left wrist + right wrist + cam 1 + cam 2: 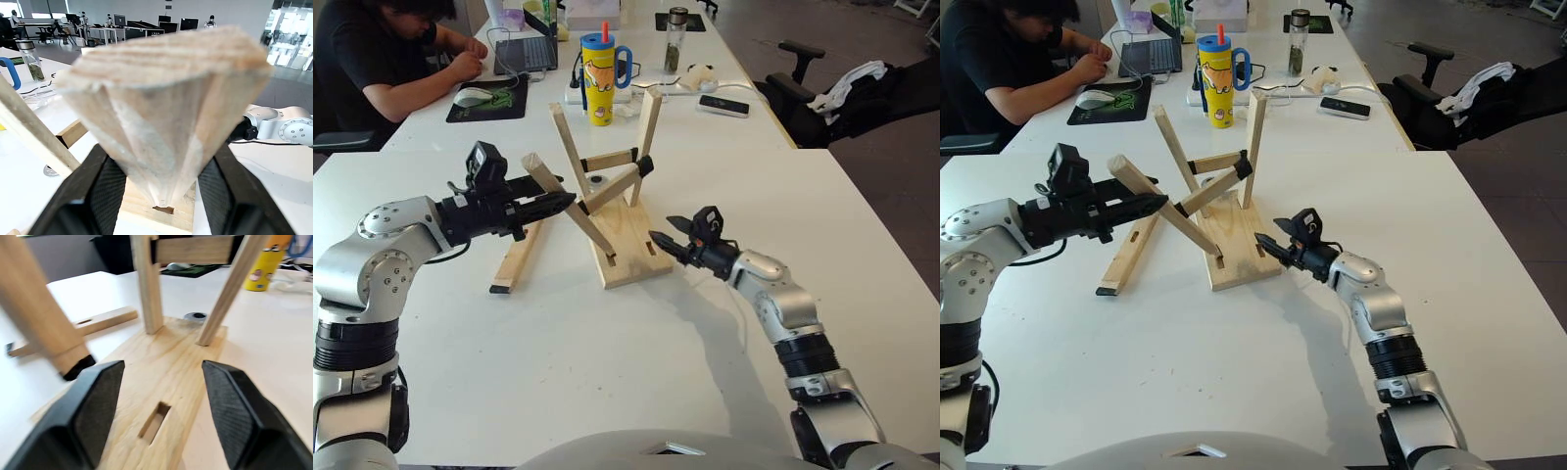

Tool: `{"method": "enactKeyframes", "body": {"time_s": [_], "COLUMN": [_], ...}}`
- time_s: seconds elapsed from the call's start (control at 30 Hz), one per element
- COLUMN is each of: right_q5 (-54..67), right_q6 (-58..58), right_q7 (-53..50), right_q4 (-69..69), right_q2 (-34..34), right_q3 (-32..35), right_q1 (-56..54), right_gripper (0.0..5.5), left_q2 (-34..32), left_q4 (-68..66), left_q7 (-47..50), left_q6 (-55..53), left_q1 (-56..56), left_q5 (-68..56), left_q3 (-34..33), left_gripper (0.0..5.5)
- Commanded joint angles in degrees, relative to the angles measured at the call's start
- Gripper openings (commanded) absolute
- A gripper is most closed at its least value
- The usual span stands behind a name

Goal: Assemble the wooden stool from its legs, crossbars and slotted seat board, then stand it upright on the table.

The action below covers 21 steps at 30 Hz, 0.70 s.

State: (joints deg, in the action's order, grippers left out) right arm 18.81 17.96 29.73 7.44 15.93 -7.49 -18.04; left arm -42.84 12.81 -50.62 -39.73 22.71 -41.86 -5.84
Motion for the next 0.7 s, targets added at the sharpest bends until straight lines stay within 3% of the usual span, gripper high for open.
{"method": "enactKeyframes", "body": {"time_s": [0.03, 0.3, 0.7], "right_q5": [-3.79, -7.36, -13.11], "right_q6": [2.33, 1.24, 0.26], "right_q7": [-6.48, -8.37, -8.45], "right_q4": [0.97, 5.93, 10.36], "right_q2": [-4.73, -9.51, -10.89], "right_q3": [-1.65, -3.04, -5.52], "right_q1": [2.00, 1.32, 2.57], "right_gripper": [2.84, 2.84, 2.84], "left_q2": [-1.65, -0.02, -0.81], "left_q4": [-1.53, -3.19, -4.08], "left_q7": [-3.46, -5.76, -8.38], "left_q6": [2.22, 3.96, 4.27], "left_q1": [2.63, 4.02, 4.66], "left_q5": [3.52, 6.16, 9.35], "left_q3": [2.46, 4.44, 7.13], "left_gripper": [2.02, 2.02, 2.02]}}
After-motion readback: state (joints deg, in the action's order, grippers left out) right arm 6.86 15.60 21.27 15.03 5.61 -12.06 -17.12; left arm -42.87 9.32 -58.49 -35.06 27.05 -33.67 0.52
